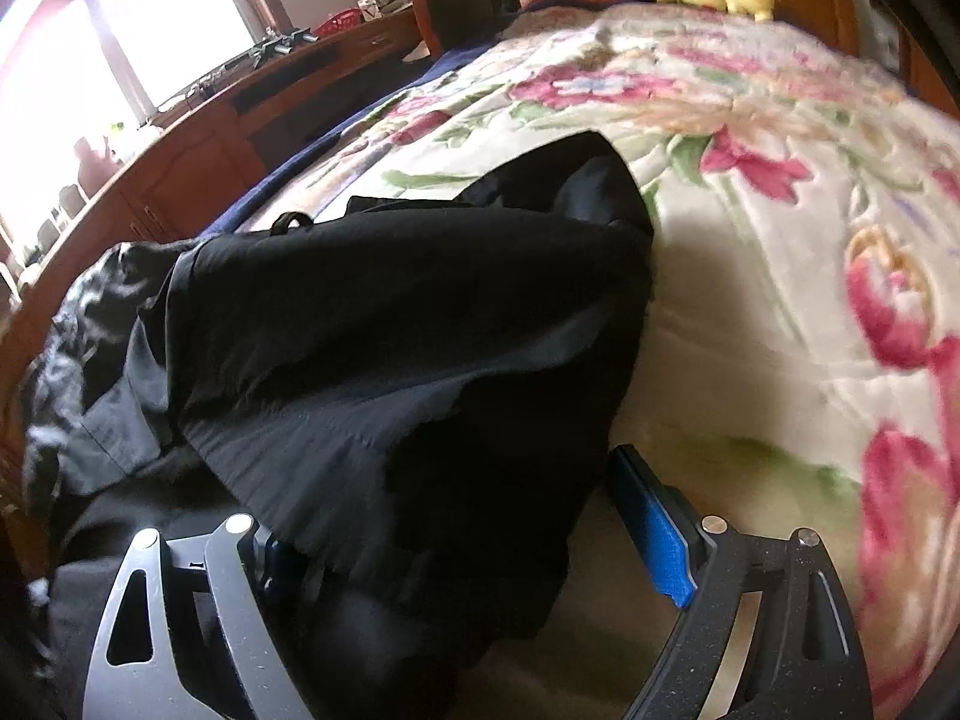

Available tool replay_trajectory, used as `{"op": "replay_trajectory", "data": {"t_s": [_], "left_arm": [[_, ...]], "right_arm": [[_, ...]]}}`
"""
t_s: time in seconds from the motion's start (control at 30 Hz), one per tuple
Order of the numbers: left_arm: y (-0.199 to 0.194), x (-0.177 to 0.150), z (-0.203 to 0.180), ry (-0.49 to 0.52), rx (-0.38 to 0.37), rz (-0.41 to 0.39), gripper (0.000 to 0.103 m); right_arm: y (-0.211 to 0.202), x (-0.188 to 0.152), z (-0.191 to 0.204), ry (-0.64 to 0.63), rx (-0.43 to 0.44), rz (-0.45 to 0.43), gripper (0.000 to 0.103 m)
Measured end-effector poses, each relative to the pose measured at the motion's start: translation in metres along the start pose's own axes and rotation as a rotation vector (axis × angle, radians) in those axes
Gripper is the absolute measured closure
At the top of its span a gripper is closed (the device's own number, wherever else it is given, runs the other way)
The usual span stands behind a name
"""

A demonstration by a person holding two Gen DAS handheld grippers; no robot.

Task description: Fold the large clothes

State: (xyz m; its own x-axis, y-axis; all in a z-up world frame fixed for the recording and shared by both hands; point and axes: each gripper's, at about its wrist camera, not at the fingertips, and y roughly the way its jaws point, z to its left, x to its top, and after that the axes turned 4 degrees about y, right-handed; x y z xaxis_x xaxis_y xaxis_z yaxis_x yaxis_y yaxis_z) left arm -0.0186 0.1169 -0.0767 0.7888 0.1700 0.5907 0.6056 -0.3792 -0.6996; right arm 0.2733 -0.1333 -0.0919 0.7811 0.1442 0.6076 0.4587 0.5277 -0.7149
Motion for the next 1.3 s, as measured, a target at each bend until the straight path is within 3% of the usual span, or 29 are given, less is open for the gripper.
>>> {"op": "replay_trajectory", "data": {"t_s": [0.1,0.27,0.3,0.33,0.4,0.63,0.93,1.1,1.3], "left_arm": [[0.001,0.001,-0.003,0.020,-0.005,0.001,0.029],[-0.003,0.006,-0.001,0.026,-0.065,-0.028,0.069],[-0.006,0.006,-0.003,0.038,-0.066,-0.037,0.072],[-0.009,0.007,-0.008,0.063,-0.057,-0.052,0.076],[-0.020,0.009,-0.019,0.110,-0.037,-0.089,0.081],[-0.054,0.023,-0.043,0.219,-0.032,-0.186,0.084],[-0.113,0.055,-0.024,0.282,-0.009,-0.322,0.084],[-0.161,0.076,0.018,0.306,0.091,-0.389,0.084],[-0.205,0.094,0.089,0.294,0.277,-0.426,0.084]], "right_arm": [[0.009,0.004,-0.004,0.034,0.075,0.015,0.017],[0.004,0.000,0.003,0.007,0.133,0.001,0.053],[-0.002,0.000,0.003,-0.004,0.138,-0.015,0.066],[-0.010,-0.002,0.005,-0.017,0.134,-0.035,0.073],[-0.026,-0.005,0.014,-0.056,0.104,-0.077,0.078],[-0.102,-0.013,0.040,-0.114,0.053,-0.257,0.084],[-0.149,0.001,0.098,-0.186,0.058,-0.353,0.085],[-0.145,0.018,0.153,-0.238,0.131,-0.376,0.085],[-0.099,0.038,0.244,-0.278,0.266,-0.386,0.085]]}}
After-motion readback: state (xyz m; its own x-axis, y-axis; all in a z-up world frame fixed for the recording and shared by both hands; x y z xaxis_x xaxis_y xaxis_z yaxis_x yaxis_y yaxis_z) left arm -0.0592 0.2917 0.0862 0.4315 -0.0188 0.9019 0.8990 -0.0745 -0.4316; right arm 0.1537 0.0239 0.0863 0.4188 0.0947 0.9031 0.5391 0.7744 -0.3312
